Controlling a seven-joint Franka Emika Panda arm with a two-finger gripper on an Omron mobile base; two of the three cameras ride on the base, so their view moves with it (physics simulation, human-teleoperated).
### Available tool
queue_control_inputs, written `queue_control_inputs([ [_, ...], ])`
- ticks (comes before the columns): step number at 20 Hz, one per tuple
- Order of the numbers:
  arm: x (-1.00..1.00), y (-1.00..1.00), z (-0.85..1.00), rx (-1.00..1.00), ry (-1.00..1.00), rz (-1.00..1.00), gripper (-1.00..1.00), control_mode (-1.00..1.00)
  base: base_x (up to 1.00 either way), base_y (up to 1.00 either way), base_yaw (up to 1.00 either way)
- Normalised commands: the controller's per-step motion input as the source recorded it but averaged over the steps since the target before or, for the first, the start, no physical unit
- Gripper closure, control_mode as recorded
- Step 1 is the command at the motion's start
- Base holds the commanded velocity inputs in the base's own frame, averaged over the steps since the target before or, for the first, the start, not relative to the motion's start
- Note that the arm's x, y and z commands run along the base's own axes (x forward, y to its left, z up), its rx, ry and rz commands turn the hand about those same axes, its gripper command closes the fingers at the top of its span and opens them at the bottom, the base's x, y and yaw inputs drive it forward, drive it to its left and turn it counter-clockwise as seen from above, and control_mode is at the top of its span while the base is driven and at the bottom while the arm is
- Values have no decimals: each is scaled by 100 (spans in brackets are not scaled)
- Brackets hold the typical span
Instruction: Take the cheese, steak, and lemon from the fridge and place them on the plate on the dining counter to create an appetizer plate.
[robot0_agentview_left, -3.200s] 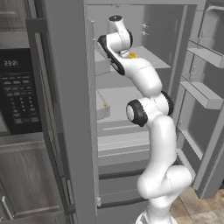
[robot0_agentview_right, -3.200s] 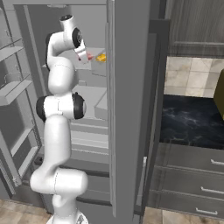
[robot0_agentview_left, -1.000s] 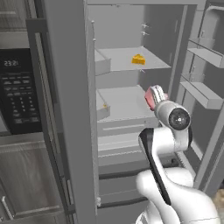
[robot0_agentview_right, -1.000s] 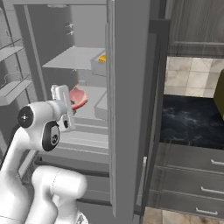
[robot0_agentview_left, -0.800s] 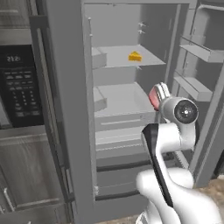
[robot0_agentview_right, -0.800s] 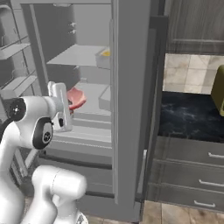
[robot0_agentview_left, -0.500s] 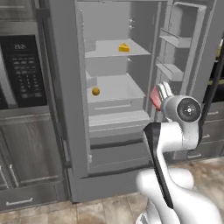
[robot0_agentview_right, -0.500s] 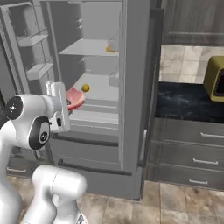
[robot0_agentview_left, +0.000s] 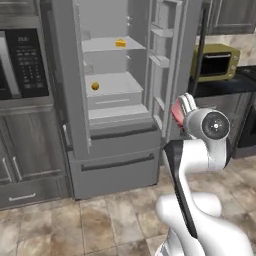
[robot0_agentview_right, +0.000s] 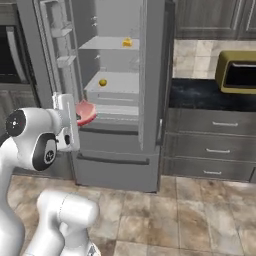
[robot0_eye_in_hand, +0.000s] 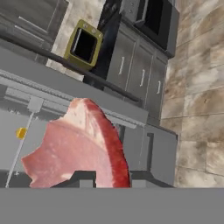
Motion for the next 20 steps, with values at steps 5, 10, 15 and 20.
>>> queue_control_inputs([
  [5, 0, 0, 0, 0, 0, 0, 100, 100, -100, 0, -14],
  [10, 0, 0, 0, 0, 0, 0, 100, 100, -100, 0, -14],
  [15, 0, 0, 0, 0, 0, 0, 100, 100, -100, 0, -13],
  [20, 0, 0, 0, 0, 0, 0, 100, 100, -100, 0, -13],
])
